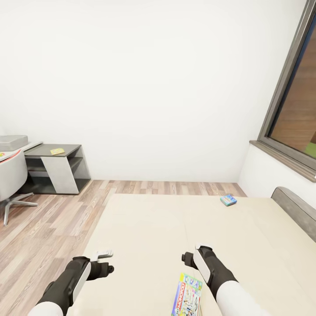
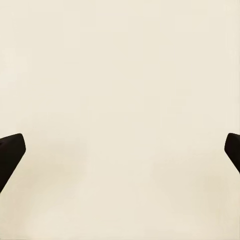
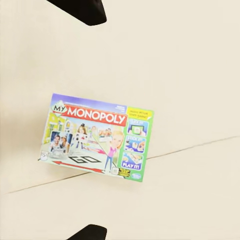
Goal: Put all the toys in the child's room - the three board games (two on the bed and one on the table), the two jigsaw puzzles on the table, and the tennis ball on the table - inside the toy box on the table in the child's room.
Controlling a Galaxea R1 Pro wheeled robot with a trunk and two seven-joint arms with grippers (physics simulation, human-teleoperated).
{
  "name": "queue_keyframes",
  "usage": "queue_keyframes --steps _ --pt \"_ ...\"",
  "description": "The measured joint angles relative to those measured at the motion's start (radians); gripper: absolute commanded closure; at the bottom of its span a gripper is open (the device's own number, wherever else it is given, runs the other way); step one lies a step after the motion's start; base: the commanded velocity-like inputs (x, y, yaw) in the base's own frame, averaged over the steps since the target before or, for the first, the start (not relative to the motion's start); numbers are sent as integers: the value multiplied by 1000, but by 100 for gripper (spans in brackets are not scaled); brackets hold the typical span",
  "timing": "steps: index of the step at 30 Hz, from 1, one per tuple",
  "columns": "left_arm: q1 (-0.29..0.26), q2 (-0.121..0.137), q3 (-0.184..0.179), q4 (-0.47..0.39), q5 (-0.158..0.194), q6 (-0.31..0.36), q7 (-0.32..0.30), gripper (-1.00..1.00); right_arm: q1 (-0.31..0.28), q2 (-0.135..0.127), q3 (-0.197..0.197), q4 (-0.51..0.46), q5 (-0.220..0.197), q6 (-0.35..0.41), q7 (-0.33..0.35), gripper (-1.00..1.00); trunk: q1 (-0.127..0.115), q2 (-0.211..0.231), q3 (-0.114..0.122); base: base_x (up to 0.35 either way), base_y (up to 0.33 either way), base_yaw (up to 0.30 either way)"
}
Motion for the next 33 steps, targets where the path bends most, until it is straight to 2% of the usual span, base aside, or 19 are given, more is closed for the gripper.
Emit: queue_keyframes --steps 33 --pt "0 0 -1 -31 0 31 -1 -100 0 -1 0 3 -4 0 0 -100 0 0 -52 0 0 0"
